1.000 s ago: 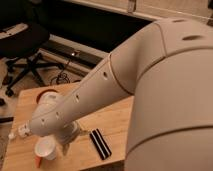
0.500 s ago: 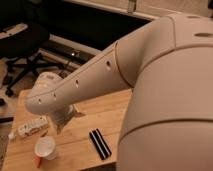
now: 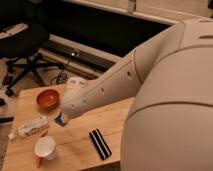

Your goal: Place the eraser in the ceramic cup

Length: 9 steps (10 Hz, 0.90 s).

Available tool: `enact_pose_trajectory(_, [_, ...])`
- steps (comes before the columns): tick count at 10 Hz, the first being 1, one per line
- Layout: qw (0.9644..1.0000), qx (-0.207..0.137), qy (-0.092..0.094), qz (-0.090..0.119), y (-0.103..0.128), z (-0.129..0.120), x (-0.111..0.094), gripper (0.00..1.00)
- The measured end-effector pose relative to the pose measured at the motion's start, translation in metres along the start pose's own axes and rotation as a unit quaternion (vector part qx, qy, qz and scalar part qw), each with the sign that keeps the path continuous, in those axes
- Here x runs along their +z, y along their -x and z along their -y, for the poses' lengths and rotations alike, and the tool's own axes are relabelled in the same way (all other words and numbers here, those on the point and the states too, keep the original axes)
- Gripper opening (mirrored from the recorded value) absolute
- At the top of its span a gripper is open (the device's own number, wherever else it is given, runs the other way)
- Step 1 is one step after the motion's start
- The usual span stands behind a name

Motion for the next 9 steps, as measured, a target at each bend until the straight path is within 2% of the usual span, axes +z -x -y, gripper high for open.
enact_pose_trajectory(1, [0.9997, 0.012, 0.02, 0.001, -0.024, 0.003, 0.012, 0.8])
enact_pose_trajectory(3, [0.9984, 0.029, 0.048, -0.013, -0.068, 0.009, 0.029, 0.8])
enact_pose_trajectory(5, [0.9975, 0.036, 0.053, -0.03, -0.099, 0.019, 0.039, 0.8])
enact_pose_trajectory(6, [0.9976, 0.037, 0.047, -0.035, -0.105, 0.026, 0.042, 0.8])
enact_pose_trajectory(7, [0.9981, 0.033, 0.033, -0.041, -0.108, 0.034, 0.045, 0.8])
enact_pose_trajectory(9, [0.998, 0.015, -0.01, -0.06, -0.104, 0.043, 0.052, 0.8])
